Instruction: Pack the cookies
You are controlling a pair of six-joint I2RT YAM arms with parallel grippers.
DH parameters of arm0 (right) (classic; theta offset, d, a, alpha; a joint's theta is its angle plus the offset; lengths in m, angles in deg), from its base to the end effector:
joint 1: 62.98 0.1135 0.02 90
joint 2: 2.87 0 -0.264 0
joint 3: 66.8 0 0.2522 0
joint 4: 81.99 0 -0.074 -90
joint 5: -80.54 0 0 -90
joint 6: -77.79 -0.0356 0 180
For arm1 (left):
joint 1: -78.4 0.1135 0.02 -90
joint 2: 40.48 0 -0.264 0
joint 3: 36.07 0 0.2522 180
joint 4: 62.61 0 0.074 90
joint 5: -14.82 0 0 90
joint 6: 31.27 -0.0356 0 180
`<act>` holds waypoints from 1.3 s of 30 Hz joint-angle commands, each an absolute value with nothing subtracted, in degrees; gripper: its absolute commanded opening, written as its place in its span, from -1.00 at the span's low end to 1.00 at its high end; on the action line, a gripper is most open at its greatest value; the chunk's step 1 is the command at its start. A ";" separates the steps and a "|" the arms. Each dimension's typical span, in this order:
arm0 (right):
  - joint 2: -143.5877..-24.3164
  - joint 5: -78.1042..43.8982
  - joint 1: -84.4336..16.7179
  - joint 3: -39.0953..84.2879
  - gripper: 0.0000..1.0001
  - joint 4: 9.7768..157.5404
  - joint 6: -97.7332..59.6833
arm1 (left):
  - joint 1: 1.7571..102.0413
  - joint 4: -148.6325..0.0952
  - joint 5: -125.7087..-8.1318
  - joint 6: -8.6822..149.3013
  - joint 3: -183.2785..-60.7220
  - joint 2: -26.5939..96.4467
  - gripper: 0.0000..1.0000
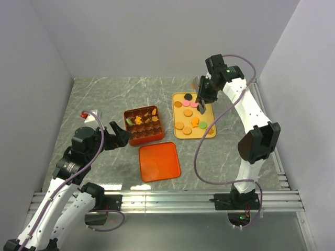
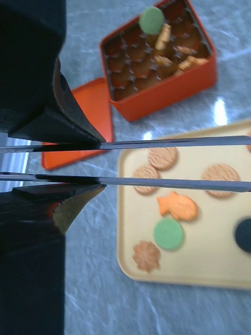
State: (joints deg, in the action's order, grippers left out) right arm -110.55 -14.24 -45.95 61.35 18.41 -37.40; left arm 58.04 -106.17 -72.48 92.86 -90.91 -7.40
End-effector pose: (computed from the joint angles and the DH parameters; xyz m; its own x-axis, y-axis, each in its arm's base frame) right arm 0.3745 0.1178 0.3593 -0.8843 0.1727 -0.4339 0.0482 0.9579 0.2831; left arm 0.1257 -0.0485 0.3104 -0.5062 -0.4099 -0.7588 0.1263 0.8351 -0.5354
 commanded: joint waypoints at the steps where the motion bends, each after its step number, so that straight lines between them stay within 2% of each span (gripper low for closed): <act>1: -105.18 -19.82 -42.34 57.72 -0.47 21.40 -39.27 | 57.83 -104.67 -72.19 92.57 -92.63 -7.96 0.99; 10: -102.54 -25.89 -27.50 49.89 -0.45 28.51 -45.25 | 57.83 -104.85 -72.98 92.83 -92.63 -8.93 0.99; 17: -107.10 -27.04 -21.16 49.18 -0.46 31.61 -47.28 | 57.92 -104.85 -73.51 93.01 -92.55 -9.81 0.99; 33: -107.90 -25.90 -18.95 40.22 -0.45 35.30 -47.54 | 57.83 -105.02 -73.60 93.01 -92.63 -9.98 0.99; 39: -108.16 -25.63 -18.86 39.42 -0.28 35.91 -47.37 | 57.83 -104.94 -73.51 93.01 -92.46 -9.89 0.99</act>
State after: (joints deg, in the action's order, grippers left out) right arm -109.02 -26.46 -19.24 39.97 33.49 -47.30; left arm 58.04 -106.20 -73.51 92.88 -90.91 -9.65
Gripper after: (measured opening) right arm 0.375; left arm 0.995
